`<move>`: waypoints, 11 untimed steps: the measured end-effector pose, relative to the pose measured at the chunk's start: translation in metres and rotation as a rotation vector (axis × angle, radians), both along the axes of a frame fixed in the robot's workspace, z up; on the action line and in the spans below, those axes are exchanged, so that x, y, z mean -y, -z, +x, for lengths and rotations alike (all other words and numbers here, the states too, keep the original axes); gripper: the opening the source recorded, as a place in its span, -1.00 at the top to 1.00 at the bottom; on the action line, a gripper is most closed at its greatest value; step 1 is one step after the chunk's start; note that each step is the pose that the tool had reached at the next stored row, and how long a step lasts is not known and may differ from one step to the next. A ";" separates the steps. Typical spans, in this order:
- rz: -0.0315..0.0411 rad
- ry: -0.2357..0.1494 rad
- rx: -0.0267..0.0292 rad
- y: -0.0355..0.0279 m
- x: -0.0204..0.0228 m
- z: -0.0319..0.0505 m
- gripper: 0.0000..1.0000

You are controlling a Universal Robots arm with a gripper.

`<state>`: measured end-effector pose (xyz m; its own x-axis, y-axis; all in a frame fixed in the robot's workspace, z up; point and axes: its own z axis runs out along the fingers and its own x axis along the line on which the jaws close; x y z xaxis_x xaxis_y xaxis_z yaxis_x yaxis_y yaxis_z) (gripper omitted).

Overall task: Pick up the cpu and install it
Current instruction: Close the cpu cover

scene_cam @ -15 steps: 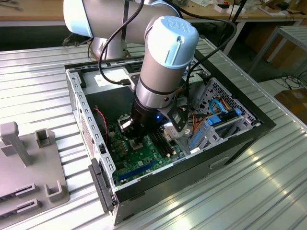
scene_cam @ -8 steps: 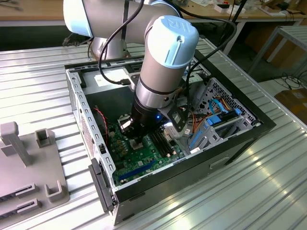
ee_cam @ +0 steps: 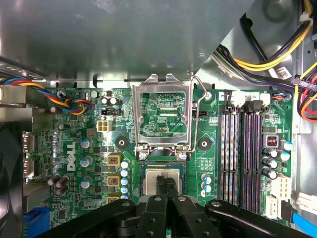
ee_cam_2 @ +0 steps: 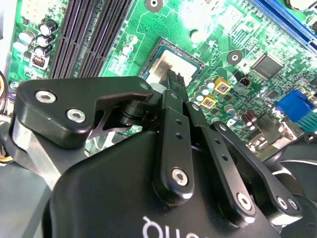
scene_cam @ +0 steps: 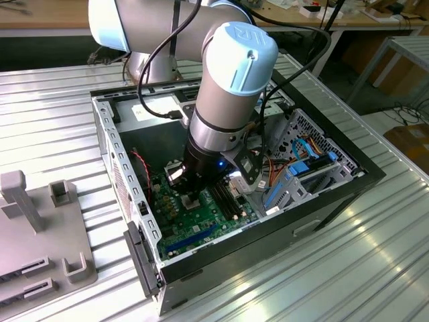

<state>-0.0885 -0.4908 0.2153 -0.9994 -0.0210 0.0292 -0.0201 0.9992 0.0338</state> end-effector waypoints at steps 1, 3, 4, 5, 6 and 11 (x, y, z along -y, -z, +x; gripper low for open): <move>0.0000 -0.001 0.0000 0.0000 0.0000 0.0000 0.79; 0.0000 -0.005 0.0001 0.0000 0.0000 0.0000 0.79; 0.0001 -0.006 0.0001 0.0000 0.0000 0.0000 0.79; 0.0001 -0.008 0.0001 0.0000 0.0000 0.0000 0.79; 0.0001 -0.010 0.0001 -0.0001 0.0000 0.0000 0.79; 0.0000 -0.023 0.0000 -0.0003 0.0000 0.0000 0.79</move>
